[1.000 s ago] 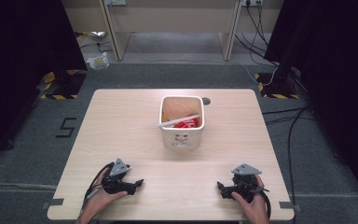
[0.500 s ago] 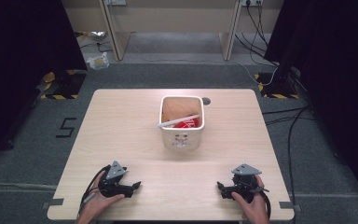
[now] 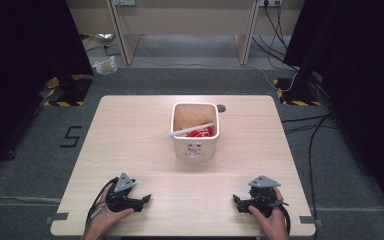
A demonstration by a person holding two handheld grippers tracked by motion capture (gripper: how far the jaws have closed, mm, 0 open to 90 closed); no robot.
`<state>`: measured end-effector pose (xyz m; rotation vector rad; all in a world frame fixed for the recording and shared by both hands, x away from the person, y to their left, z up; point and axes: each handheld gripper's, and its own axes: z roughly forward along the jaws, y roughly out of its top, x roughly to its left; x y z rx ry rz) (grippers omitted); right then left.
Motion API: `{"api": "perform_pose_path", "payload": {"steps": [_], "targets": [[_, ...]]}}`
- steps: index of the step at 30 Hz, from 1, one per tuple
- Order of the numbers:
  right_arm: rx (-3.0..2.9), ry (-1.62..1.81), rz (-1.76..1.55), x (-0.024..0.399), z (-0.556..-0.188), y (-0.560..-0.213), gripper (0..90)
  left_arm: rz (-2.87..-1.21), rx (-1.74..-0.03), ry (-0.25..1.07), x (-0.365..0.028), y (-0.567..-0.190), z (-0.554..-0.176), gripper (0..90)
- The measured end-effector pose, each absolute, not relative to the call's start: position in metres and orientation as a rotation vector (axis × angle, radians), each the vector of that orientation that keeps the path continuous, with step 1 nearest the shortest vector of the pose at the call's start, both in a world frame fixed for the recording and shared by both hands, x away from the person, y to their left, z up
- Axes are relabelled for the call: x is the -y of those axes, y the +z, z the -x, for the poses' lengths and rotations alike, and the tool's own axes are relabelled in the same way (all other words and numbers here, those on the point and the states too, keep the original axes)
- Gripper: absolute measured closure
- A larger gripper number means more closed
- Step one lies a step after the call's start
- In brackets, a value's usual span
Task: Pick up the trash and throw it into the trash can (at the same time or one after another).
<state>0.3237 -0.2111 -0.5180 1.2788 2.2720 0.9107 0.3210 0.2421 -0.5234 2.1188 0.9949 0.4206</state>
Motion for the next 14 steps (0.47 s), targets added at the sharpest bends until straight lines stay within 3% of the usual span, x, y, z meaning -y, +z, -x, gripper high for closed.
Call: {"api": "perform_pose_path", "payload": {"steps": [14], "targets": [[-2.273,0.911,-1.279,0.2112,-0.3238,-0.518,0.3,-2.117,-1.005,0.42,-0.242,-0.5231,-0.3218,14.7]]}}
